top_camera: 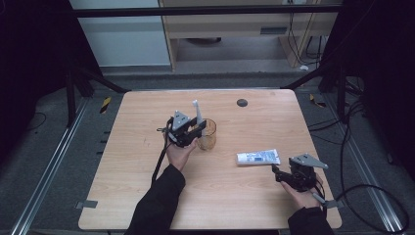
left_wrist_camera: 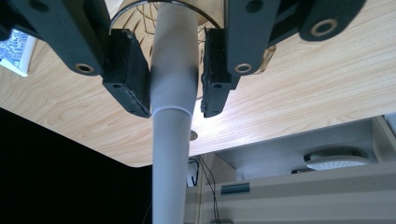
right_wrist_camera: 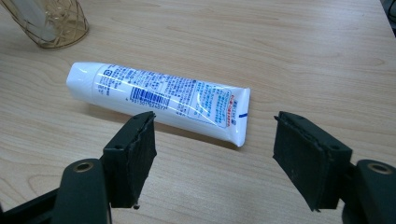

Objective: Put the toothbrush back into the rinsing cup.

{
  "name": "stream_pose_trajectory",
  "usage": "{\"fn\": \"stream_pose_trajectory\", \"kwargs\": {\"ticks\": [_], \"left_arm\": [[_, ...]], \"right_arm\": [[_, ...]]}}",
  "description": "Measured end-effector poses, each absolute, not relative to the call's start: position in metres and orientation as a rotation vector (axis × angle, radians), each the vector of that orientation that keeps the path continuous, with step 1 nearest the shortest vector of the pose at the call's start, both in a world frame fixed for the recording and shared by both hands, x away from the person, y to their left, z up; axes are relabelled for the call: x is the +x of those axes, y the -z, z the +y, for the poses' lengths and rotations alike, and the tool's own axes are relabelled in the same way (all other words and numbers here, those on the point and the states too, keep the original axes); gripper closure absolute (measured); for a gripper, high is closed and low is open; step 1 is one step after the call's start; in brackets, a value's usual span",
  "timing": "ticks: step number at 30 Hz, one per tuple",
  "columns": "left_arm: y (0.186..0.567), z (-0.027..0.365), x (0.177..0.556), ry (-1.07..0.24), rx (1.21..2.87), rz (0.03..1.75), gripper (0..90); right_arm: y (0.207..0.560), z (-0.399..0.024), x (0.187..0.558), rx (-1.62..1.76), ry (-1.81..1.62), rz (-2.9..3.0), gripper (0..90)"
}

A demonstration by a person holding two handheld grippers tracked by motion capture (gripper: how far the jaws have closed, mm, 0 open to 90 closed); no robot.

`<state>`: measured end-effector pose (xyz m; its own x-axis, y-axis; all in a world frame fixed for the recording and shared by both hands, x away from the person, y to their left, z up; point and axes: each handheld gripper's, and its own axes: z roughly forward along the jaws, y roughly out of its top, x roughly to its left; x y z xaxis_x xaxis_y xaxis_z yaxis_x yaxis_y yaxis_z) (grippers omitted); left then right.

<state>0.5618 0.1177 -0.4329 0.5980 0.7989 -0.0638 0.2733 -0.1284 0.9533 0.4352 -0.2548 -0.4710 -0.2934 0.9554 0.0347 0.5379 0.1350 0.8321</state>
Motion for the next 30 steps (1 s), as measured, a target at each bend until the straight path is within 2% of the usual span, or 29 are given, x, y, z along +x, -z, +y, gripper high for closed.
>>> {"fn": "stream_pose_trajectory", "kwargs": {"ticks": [21,30], "left_arm": [[0.432,0.121,0.543,-0.596,1.73,0.851,54.1],[0.425,0.141,0.522,-0.592,1.772,0.866,50.8]], "right_arm": [[0.47,-0.254,0.435,1.434,-1.054,1.895,29.5],[0.467,-0.254,0.434,1.427,-1.059,1.882,29.4]]}}
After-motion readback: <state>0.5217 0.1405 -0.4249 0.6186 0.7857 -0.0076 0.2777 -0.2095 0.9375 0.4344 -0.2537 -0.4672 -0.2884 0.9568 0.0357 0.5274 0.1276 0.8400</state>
